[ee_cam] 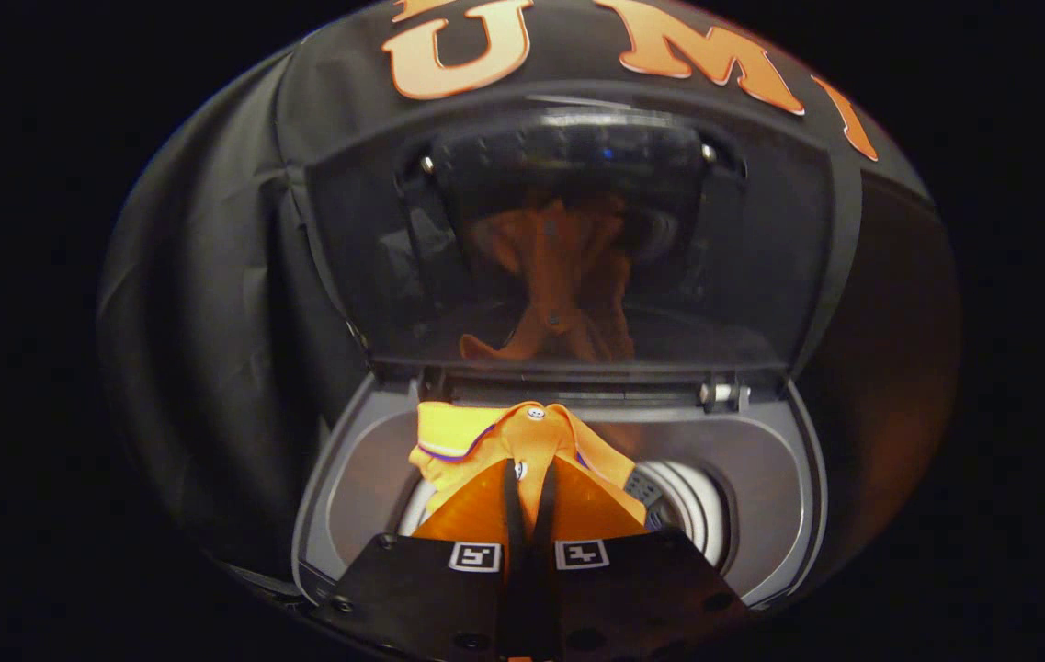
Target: Put the clothes into the washing machine and then close the washing machine lid.
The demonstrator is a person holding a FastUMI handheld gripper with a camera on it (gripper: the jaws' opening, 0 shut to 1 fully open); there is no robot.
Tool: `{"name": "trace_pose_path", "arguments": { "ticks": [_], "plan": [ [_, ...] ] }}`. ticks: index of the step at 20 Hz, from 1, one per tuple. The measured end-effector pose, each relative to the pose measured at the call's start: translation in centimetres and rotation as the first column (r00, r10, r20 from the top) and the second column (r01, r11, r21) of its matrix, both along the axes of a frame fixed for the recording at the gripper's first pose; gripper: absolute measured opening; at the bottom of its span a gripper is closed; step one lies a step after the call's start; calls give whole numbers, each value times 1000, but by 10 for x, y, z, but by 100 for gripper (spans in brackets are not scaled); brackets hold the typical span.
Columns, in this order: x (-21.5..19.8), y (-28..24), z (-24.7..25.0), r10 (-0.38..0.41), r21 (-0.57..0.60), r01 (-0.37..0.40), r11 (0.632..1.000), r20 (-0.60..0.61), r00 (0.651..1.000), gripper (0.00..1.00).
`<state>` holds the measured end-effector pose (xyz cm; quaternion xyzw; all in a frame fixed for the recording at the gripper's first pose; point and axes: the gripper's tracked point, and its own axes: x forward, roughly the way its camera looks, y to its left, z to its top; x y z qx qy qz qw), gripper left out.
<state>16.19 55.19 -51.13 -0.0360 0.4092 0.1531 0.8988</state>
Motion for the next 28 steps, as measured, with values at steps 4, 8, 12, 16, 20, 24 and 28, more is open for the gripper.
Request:
{"name": "trace_pose_path", "arguments": {
  "ticks": [4,8,12,16,20,24,28],
  "plan": [
    [3,-15,-28,-22,-69,17,997,-66,998,8],
    [8,-15,-29,-39,-80,33,996,-75,996,22],
    [5,-19,-22,-27,-120,21,993,-53,998,100],
    [-6,-20,-12,-36,-84,31,996,-49,998,99],
    [-13,-25,35,-84,-12,84,996,48,995,100],
    [8,-17,142,-92,90,72,993,245,965,100],
    [45,9,253,-60,155,-4,988,406,912,99]
  ]
}}
